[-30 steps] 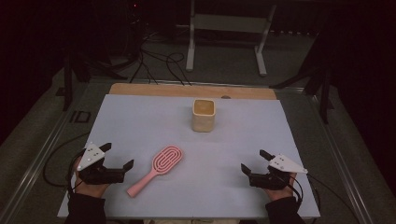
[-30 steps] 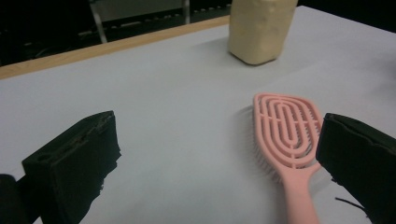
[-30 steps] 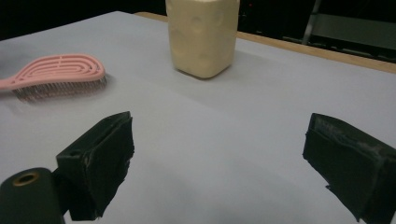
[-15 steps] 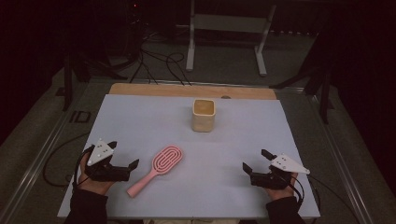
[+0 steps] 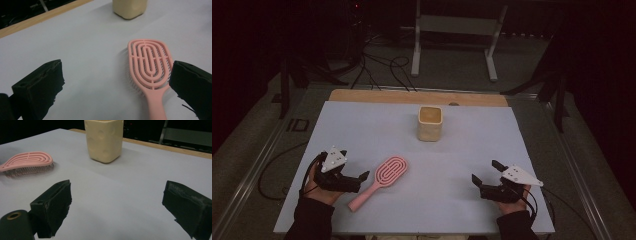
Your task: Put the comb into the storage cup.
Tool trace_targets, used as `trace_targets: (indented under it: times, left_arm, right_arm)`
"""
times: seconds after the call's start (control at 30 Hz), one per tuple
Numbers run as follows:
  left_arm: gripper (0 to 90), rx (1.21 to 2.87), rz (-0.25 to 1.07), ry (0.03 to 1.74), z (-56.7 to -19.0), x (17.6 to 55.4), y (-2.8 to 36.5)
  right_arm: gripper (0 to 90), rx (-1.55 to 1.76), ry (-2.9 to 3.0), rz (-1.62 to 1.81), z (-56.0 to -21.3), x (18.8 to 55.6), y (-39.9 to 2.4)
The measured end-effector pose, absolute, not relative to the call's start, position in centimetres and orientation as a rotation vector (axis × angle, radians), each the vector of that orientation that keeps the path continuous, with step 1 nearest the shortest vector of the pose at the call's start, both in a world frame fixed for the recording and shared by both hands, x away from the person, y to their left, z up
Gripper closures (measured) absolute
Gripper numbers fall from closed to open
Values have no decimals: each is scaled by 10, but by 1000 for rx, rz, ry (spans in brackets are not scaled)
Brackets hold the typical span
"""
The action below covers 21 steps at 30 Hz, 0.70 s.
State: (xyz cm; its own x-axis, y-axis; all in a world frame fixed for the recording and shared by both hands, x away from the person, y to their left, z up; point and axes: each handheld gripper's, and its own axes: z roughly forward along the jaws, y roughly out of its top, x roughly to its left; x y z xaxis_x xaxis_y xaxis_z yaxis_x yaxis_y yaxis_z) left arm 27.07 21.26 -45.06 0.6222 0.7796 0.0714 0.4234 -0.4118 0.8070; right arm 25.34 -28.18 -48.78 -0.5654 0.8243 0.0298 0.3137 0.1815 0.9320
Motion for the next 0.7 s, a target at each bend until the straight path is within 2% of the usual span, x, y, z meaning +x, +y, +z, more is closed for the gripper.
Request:
trace_targets:
  times: [0.7]
  left_arm:
    - [1,2232,506,907,-450,284,186]
  right_arm:
    - [85,1069,1980,1366,-489,254,-281]
